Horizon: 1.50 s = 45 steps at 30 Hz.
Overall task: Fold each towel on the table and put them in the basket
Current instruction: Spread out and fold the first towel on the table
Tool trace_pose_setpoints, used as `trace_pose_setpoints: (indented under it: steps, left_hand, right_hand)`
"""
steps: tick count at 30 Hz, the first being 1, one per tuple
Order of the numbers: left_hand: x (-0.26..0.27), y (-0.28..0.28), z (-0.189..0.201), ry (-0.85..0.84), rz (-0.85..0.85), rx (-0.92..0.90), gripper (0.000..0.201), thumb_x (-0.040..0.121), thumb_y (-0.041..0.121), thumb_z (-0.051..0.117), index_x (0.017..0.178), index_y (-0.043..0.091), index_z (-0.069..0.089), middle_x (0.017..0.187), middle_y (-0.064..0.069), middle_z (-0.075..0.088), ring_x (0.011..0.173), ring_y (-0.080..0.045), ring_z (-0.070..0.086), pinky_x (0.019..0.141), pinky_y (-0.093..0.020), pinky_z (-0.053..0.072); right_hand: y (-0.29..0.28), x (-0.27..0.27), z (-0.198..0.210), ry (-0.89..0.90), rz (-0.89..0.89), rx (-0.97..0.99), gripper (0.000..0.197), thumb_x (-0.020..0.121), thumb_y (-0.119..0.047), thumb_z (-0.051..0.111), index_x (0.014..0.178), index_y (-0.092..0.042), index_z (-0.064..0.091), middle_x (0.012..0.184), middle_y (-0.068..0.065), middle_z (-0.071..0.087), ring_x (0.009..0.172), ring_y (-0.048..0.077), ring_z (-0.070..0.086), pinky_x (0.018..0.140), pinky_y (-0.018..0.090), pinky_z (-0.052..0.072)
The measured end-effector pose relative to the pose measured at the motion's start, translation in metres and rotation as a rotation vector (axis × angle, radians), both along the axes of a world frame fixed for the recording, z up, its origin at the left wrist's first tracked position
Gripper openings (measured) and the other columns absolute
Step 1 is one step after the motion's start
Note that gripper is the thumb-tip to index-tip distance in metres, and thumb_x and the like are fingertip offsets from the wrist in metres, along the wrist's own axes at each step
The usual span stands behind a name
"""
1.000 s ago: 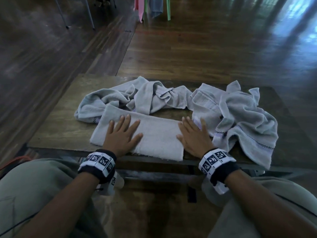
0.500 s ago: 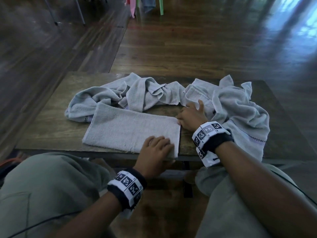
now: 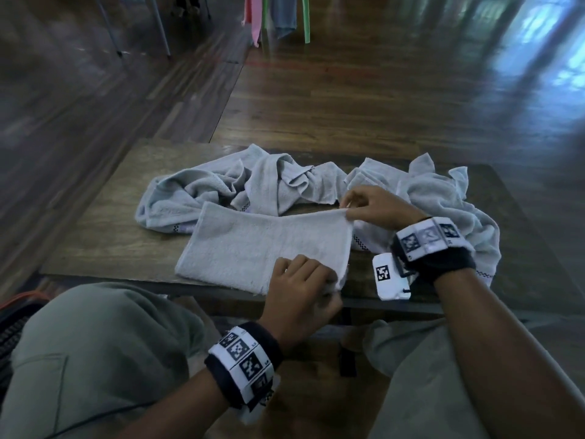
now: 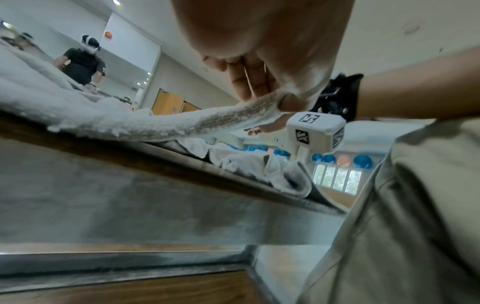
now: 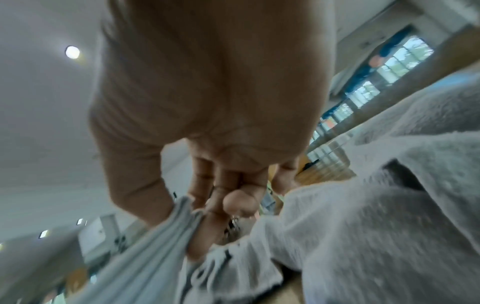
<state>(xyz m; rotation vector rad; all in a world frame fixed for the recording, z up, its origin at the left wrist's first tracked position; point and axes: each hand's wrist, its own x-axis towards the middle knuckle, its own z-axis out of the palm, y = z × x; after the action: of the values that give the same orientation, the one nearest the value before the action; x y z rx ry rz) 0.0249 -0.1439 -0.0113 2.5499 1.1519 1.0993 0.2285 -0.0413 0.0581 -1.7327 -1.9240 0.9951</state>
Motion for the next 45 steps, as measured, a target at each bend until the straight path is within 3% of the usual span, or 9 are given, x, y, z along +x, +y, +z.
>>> trace_pose_setpoints:
  steps: [5,9,19,24,30,34,38,42,45]
  left_hand:
    - [-0.004,-0.017,0.027,-0.195,0.039,-0.065,0.013,0.07,0.026,0.066,0.081,0.021,0.06,0.079,0.01,0.061,0.073,-0.008,0.047,0.068,-0.022,0.024]
    - [-0.02,-0.023,0.029,-0.28,0.079,-0.03,0.01,0.076,0.024,0.071,0.082,0.02,0.064,0.081,0.013,0.063,0.075,-0.007,0.052,0.068,-0.028,0.033]
    - [-0.08,-0.016,0.006,-0.44,0.294,-0.165,0.01,0.08,0.034,0.064,0.084,0.025,0.059,0.086,0.02,0.059,0.082,0.004,0.052,0.074,-0.024,0.04]
    - [-0.107,-0.003,-0.018,-0.482,0.442,-0.27,0.017,0.081,0.037,0.062,0.094,0.028,0.06,0.086,0.019,0.06,0.081,0.0,0.057,0.082,-0.034,0.043]
    - [-0.132,0.016,-0.034,-0.445,0.59,-0.404,0.012,0.084,0.045,0.051,0.094,0.039,0.054,0.087,0.018,0.061,0.081,-0.006,0.058,0.083,-0.042,0.045]
    - [-0.141,0.024,-0.04,-0.387,0.658,-0.517,0.005,0.087,0.036,0.057,0.087,0.039,0.054,0.084,0.016,0.061,0.081,-0.008,0.057,0.085,-0.04,0.044]
    - [-0.144,0.029,-0.045,-0.406,0.658,-0.648,0.011,0.081,0.051,0.046,0.086,0.042,0.051,0.088,0.016,0.06,0.087,-0.013,0.057,0.08,-0.034,0.047]
    - [-0.145,0.029,-0.041,-0.516,0.647,-0.695,0.007,0.079,0.044,0.052,0.083,0.038,0.054,0.083,0.015,0.062,0.081,-0.01,0.06,0.072,-0.035,0.054]
    - [-0.146,0.028,-0.036,-0.552,0.643,-0.673,0.013,0.083,0.023,0.062,0.077,0.032,0.055,0.076,0.012,0.064,0.072,-0.003,0.06,0.063,-0.021,0.048]
  right_hand:
    - [-0.014,0.011,0.033,0.323,0.108,-0.092,0.009,0.079,-0.006,0.062,0.084,-0.013,0.063,0.082,-0.004,0.067,0.066,0.007,0.054,0.062,0.018,0.046]
    - [-0.012,0.008,0.036,0.396,0.152,-0.152,0.019,0.08,0.001,0.059,0.095,-0.009,0.066,0.091,0.003,0.068,0.077,0.011,0.06,0.071,0.019,0.049]
    - [0.018,-0.057,0.03,0.184,0.26,-0.157,0.019,0.082,-0.001,0.065,0.1,-0.005,0.067,0.102,0.013,0.069,0.094,0.011,0.065,0.086,0.023,0.049]
    - [0.054,-0.107,0.014,-0.071,0.341,-0.166,0.007,0.086,-0.02,0.065,0.086,-0.027,0.064,0.087,-0.01,0.064,0.079,-0.006,0.057,0.076,0.011,0.042]
    - [0.084,-0.15,-0.017,-0.154,0.313,-0.15,0.013,0.087,-0.028,0.064,0.088,-0.015,0.068,0.092,0.011,0.067,0.089,0.019,0.058,0.088,0.043,0.047]
    - [0.092,-0.163,-0.028,-0.287,0.316,-0.116,0.017,0.088,-0.03,0.061,0.091,-0.015,0.069,0.084,-0.002,0.061,0.083,0.014,0.056,0.072,0.03,0.046]
    - [0.09,-0.171,-0.034,-0.354,0.295,-0.067,0.019,0.089,-0.029,0.059,0.098,-0.015,0.069,0.091,-0.004,0.062,0.085,0.011,0.055,0.061,0.021,0.037]
    - [0.092,-0.175,-0.041,-0.346,0.283,-0.066,0.017,0.088,-0.03,0.06,0.098,-0.02,0.069,0.102,-0.003,0.066,0.093,0.012,0.057,0.08,0.027,0.04]
    - [0.094,-0.176,-0.05,-0.413,0.275,-0.028,0.008,0.082,-0.039,0.06,0.082,-0.033,0.065,0.099,-0.008,0.068,0.097,0.015,0.06,0.104,0.055,0.032]
